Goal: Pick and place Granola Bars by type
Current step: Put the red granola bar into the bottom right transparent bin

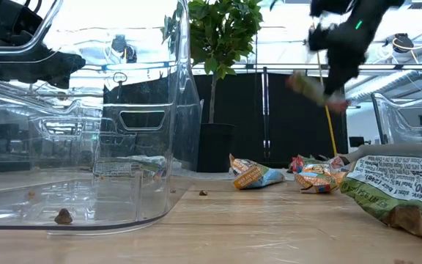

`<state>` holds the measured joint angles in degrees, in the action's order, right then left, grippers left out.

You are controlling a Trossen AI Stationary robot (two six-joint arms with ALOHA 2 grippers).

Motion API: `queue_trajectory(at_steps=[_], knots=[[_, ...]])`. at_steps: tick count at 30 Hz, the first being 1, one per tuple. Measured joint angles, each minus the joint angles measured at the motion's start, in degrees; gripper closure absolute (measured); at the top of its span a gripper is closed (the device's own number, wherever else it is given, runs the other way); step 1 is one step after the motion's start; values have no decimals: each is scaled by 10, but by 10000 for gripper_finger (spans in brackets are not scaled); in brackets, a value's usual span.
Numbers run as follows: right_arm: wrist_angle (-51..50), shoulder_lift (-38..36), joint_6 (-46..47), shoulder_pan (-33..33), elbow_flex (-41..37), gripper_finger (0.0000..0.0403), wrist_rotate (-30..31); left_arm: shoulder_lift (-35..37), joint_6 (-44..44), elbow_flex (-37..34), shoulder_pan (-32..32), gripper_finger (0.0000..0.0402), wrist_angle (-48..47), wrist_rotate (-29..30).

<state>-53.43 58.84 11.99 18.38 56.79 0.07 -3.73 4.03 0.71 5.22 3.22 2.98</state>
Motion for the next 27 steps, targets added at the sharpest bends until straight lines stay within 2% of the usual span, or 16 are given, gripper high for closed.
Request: queue_trajectory(at_steps=[6,11,16,19,27], knots=[[-61,-79,172,-147,19,403,-80,0,0,0,0,344,0,0],[-82,-85,339,-283,19,403,-93,0,0,0,0,344,0,0],[-85,-40,483,-401,19,403,-76,0,0,0,0,344,0,0],[-69,8,537,-453,19,403,-76,0,0,0,0,344,0,0],[-46,113,623,-526,18,403,-120,0,0,0,0,344,0,0]])
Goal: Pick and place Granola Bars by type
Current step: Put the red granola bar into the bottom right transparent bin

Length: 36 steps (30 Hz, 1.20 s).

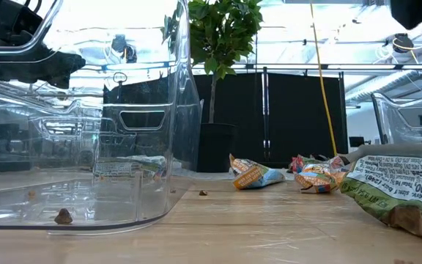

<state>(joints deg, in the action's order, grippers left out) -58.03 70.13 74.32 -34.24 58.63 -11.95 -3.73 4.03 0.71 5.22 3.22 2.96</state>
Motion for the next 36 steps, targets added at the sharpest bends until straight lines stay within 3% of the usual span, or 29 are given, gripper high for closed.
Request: queue_trajectory(at_steps=[11,18,27,36], knots=[[-36,33,-10,-4,0,403,33,0,0,0,0,344,0,0],[-59,50,-32,-2,0,403,93,0,0,0,0,344,0,0],[-52,116,-79,15,0,403,44,0,0,0,0,344,0,0],[-59,118,-91,27,0,403,47,0,0,0,0,344,0,0]])
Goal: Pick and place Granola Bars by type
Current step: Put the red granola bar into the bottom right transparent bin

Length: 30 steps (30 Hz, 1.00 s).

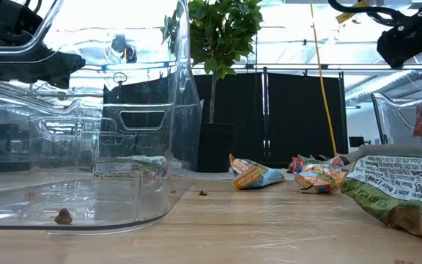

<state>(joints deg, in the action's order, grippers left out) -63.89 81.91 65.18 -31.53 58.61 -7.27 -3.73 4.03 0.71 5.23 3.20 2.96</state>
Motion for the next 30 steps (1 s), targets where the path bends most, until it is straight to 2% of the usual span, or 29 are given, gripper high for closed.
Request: queue_trajectory(at_steps=[20,30], knots=[[-2,0,16,0,0,401,0,0,0,0,0,344,0,0],[-2,0,27,0,0,366,0,0,0,0,0,344,0,0]])
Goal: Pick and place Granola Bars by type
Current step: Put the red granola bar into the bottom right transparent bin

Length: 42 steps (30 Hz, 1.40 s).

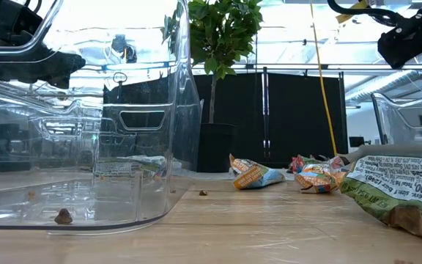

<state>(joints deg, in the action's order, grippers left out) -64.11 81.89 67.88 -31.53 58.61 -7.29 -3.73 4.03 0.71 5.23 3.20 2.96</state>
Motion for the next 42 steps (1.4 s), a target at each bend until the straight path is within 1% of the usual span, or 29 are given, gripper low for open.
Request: queue_trajectory(at_steps=[5,9,13,15,17,18,23,24,26,28,32,35,37,40,42], knots=[[-1,0,-3,0,0,340,3,0,0,0,0,344,0,0],[-6,-10,-46,2,0,320,31,0,0,0,0,344,0,0],[-11,-59,-42,16,0,307,38,0,0,0,0,344,0,0],[-8,-93,-46,20,0,305,70,0,0,0,0,344,0,0],[-5,-132,-74,21,0,306,131,0,0,0,0,344,0,0],[-5,-153,-93,22,0,306,171,0,0,0,0,344,0,0],[-4,-252,-193,15,-3,309,437,0,0,0,0,344,0,0],[-2,-271,-210,15,-8,308,489,0,0,0,0,344,0,0],[-2,-305,-238,16,-31,308,574,0,0,0,0,344,0,0],[-4,-340,-253,24,-65,307,637,0,0,0,0,344,0,0],[0,-417,-256,47,-130,309,724,0,0,0,0,344,0,0],[49,-481,-258,59,-171,308,783,0,0,0,0,344,0,0],[89,-522,-280,67,-198,307,795,0,0,0,0,344,0,0],[161,-579,-329,79,-249,308,793,0,0,0,0,344,0,0],[230,-612,-379,89,-282,309,792,0,0,0,0,344,0,0]])
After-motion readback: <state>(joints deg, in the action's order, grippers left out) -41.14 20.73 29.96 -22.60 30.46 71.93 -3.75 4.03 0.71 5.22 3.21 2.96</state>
